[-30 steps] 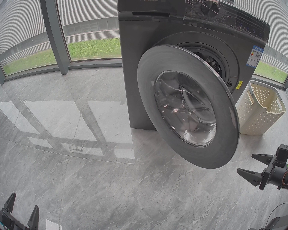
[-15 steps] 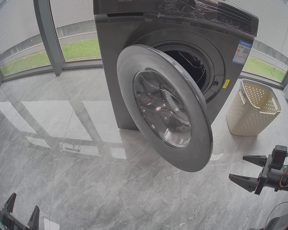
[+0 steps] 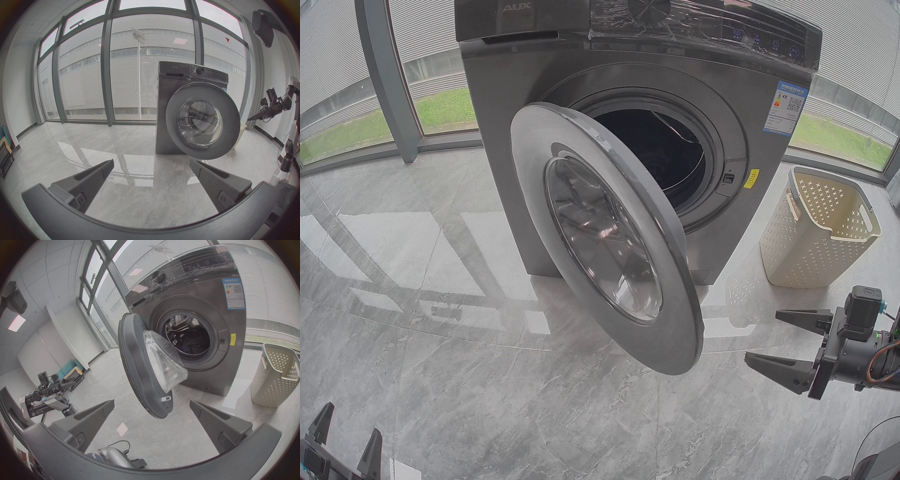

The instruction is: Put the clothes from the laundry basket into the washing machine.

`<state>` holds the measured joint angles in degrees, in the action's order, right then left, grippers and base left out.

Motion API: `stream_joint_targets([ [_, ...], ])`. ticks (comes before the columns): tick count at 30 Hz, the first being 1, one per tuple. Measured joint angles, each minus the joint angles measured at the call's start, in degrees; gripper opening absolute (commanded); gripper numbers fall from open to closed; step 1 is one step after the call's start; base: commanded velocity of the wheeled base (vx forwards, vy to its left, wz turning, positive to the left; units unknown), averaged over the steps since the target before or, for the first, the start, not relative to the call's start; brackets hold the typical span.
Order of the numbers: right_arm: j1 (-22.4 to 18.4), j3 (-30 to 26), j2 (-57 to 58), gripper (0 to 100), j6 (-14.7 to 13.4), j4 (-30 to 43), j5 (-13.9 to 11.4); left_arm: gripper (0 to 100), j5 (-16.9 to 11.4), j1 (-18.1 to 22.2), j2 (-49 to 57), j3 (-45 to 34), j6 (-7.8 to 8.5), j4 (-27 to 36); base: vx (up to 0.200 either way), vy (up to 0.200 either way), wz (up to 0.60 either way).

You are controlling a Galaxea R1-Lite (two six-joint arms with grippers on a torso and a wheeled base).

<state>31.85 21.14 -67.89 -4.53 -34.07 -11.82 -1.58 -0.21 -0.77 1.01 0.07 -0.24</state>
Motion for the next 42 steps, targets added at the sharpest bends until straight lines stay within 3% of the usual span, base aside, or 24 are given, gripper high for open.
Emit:
stream_joint_targets([
  [8,4.0,2.2,-4.2,100,-0.4,-1.5,0.3,100,0.0,-0.1,0.0,0.0,-0.07,0.0,0.0,0.0,0.0],
  [15,6.4,2.9,-8.4,100,-0.5,-7.1,2.6,100,0.0,-0.1,0.0,0.0,-0.07,0.1,0.0,0.0,0.0],
  [20,7.1,3.4,-11.9,100,-0.6,-11.3,6.6,100,0.0,-0.1,0.0,0.0,-0.12,0.1,0.0,0.0,0.0],
  [25,3.3,4.3,-13.4,100,-0.5,-11.2,10.8,100,0.1,-0.2,-0.1,0.0,-0.15,0.1,0.0,0.0,0.0],
  [29,-2.2,5.1,-13.8,100,-0.2,-11.5,11.3,100,0.0,-0.2,-0.1,0.0,-0.15,0.1,0.0,0.0,0.0],
  [34,-5.6,5.2,-11.8,100,-0.1,-11.1,10.1,100,0.0,-0.1,-0.1,0.0,-0.15,0.1,0.0,0.0,0.0],
  [38,-5.3,2.8,-9.2,100,0.1,-10.8,8.1,100,0.0,-0.1,-0.1,0.0,-0.15,0.1,0.0,0.0,0.0],
  [42,-2.1,-1.1,-6.7,100,0.3,-10.7,6.4,100,0.0,-0.1,-0.1,0.0,-0.15,0.1,0.0,0.0,0.0],
])
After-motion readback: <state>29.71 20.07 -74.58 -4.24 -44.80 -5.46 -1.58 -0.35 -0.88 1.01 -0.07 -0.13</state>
